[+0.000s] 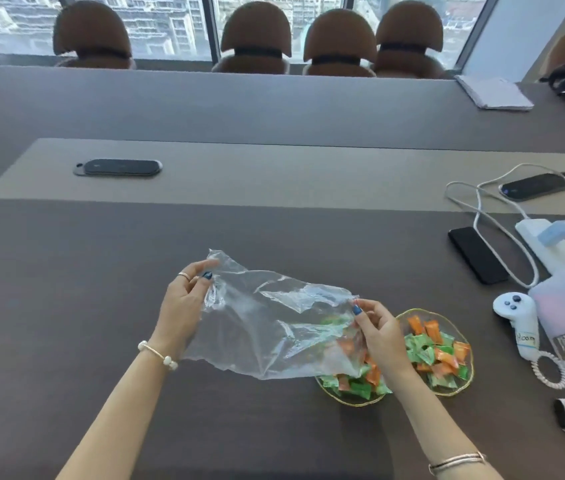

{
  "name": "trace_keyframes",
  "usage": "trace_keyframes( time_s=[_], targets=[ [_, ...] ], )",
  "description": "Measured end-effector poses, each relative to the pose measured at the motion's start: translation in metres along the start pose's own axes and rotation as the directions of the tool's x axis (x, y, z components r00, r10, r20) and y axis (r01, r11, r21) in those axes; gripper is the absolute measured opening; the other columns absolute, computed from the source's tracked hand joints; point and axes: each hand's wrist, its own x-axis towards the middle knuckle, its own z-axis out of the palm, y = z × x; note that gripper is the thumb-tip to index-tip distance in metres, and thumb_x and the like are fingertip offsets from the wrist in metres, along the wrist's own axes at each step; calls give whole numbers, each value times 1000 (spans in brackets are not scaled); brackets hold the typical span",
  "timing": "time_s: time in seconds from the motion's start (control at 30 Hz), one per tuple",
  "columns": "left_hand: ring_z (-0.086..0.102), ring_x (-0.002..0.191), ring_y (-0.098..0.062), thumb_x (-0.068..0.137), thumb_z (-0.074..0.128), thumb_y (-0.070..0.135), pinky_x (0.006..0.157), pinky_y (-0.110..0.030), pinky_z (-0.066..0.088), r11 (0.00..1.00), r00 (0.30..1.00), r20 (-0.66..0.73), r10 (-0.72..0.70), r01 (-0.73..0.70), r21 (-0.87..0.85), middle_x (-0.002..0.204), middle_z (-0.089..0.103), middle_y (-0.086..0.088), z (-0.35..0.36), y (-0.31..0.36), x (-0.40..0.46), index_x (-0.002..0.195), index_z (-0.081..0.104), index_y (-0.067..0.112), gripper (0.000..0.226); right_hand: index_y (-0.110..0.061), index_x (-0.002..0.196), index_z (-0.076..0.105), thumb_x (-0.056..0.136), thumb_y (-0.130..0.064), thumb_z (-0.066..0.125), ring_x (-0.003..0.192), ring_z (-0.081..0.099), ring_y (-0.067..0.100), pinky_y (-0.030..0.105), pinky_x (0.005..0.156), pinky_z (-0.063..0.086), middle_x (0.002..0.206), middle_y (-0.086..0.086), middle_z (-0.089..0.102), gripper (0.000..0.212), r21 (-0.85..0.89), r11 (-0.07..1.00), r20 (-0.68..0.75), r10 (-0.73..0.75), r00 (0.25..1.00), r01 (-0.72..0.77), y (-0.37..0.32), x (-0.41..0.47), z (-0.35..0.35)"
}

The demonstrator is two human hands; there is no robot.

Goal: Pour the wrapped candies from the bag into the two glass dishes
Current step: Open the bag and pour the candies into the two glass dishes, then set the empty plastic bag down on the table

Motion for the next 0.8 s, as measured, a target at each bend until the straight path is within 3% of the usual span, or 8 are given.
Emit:
trace_keyframes(
  time_s=[0.07,0.17,0.27,0.4,0.47,0.63,0.8],
  targets=[
    [44,62,-18,87,45,16,63,-32,42,997,998,-63,-5,10,80,71,51,-7,-32,-21,5,100,66,35,31,-16,100,61,91,-15,52,44,49,5,19,45,42,65,0,59,13,-61,997,71,-45,996,49,-5,0,33],
    [31,42,-8,89,44,16,44,-19,32,970,986,-165,-14,54,238,58,39,1,-72,-52,9,101,63,33,29,-16,101,59,92,-15,50,42,48,3,16,45,42,65,0,58,13,-129,987,148,-74,986,94,-7,1,80],
    [42,51,-14,91,46,21,51,-24,36,933,983,-173,-58,115,342,61,44,2,-104,-78,13,101,61,29,19,-18,100,59,92,-15,50,45,53,4,15,47,44,69,1,61,12,-211,973,200,-55,978,98,0,3,116],
    [47,57,-16,90,49,21,55,-24,37,863,984,-141,-112,167,478,59,47,2,-135,-106,22,100,61,23,15,-20,94,58,88,-14,56,63,62,23,19,54,48,76,6,64,9,-321,946,250,30,968,53,24,9,146],
    [49,58,-16,89,50,19,56,-26,38,829,974,-155,-164,221,513,61,50,1,-145,-123,25,103,62,19,18,-20,90,59,85,-18,60,71,63,26,30,64,48,74,4,64,6,-434,900,266,79,961,47,38,10,157],
    [59,84,-32,84,58,21,74,-38,43,789,901,-312,-301,420,450,81,63,-9,-154,-159,32,122,50,12,39,-14,97,58,80,-18,64,72,54,20,29,68,42,68,-9,54,18,-557,828,286,118,951,64,58,6,169],
    [44,114,-42,80,64,18,96,-48,37,781,864,-434,-253,448,436,114,56,-27,-141,-168,44,129,44,6,55,-19,121,49,81,-27,64,92,52,15,24,79,38,103,4,53,43,-511,858,299,124,946,49,51,-1,167]
  ],
)
